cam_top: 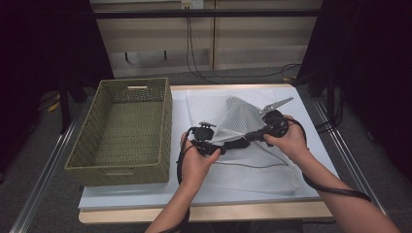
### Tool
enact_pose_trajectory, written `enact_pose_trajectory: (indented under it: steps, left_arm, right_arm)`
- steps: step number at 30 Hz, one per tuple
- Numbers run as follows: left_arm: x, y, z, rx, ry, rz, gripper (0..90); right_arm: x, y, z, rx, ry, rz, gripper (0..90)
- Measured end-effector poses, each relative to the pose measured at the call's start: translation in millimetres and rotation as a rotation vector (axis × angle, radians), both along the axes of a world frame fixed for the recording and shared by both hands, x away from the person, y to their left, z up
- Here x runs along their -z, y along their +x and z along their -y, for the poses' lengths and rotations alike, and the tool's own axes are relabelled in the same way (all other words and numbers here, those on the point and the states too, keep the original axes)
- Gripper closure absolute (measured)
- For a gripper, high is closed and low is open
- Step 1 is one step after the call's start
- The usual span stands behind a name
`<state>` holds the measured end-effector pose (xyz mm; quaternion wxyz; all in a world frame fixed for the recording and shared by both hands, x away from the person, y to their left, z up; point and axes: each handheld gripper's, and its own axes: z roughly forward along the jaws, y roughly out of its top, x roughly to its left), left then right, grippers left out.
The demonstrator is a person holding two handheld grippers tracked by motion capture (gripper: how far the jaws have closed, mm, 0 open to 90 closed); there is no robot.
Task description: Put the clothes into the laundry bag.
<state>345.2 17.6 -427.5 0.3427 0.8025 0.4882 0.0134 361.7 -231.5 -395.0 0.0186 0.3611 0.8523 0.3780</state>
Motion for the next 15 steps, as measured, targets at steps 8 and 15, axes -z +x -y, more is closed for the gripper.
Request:
enact_pose_trajectory:
  steps: [8, 15]
  left_arm:
    - [-0.7, -5.9, -11.2, -0.01, 0.008, -0.01, 51.3]
    - [-0.3, -12.2, -20.8, -0.028, 0.007, -0.016, 47.2]
  right_arm:
    - [4.5, -4.4, -1.8, -0.02, -0.012, 0.025, 87.9]
    - [11.4, -7.7, -7.4, -0.031, -0.036, 0.038, 85.1]
